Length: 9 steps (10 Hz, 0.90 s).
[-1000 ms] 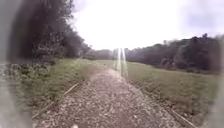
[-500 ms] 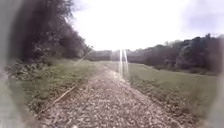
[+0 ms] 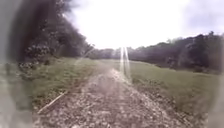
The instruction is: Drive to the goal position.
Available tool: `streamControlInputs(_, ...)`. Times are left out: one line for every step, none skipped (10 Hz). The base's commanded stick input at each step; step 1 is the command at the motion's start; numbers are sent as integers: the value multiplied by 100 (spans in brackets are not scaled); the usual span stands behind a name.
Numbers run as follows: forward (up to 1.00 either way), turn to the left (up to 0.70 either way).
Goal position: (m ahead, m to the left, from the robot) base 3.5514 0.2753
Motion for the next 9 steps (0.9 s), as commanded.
streamControlInputs(85, 0)
streamControlInputs(85, 0)
streamControlInputs(85, 0)
streamControlInputs(85, 0)
streamControlInputs(85, 0)
streamControlInputs(85, 0)
streamControlInputs(85, 0)
streamControlInputs(85, 0)
streamControlInputs(85, 0)
